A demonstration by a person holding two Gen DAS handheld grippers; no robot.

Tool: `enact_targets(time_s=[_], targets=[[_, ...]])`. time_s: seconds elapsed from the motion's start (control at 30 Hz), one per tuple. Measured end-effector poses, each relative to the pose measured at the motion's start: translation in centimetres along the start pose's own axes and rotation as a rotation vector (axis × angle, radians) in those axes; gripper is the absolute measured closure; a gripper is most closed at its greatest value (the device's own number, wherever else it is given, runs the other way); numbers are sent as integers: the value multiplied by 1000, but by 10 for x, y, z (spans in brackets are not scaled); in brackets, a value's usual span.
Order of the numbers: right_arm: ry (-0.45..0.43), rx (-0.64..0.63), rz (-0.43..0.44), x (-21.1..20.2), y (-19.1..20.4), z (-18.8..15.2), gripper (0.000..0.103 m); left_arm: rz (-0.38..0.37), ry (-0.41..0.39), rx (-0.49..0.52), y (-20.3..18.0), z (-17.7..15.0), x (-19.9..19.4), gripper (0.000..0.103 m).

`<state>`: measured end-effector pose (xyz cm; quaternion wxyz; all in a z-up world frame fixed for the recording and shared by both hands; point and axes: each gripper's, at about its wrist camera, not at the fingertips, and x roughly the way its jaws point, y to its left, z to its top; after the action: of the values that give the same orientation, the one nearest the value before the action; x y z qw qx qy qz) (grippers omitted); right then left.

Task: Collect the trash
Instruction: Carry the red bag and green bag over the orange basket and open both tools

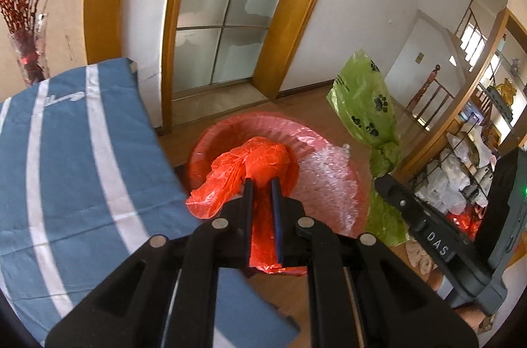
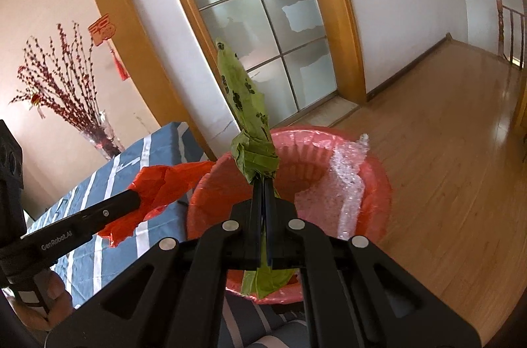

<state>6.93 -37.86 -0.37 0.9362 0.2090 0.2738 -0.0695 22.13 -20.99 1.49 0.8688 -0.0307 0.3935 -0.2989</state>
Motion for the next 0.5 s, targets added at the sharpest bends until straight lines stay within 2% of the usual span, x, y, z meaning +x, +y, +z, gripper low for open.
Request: enact_targets(time_s=[0.33, 0.37, 0.4, 0.43, 0.47, 0.5], targets=[[16, 17, -3, 15, -13, 8, 100, -27, 35, -28, -12, 5, 33, 89], [18, 18, -3, 16, -14, 8, 98, -23, 44, -38, -10, 4, 38, 87], [24, 20, -8, 18, -15, 8, 94, -20, 52, -46, -8, 4, 41, 77], [28, 23, -10, 19, -18, 7, 83, -9, 57, -56, -5, 3, 42, 67], [32, 29, -9, 19, -20, 6, 69, 1, 57, -62, -2, 1, 42, 64], [29, 35, -9, 17, -22, 4, 64, 10, 57, -66, 2, 0, 42, 63]])
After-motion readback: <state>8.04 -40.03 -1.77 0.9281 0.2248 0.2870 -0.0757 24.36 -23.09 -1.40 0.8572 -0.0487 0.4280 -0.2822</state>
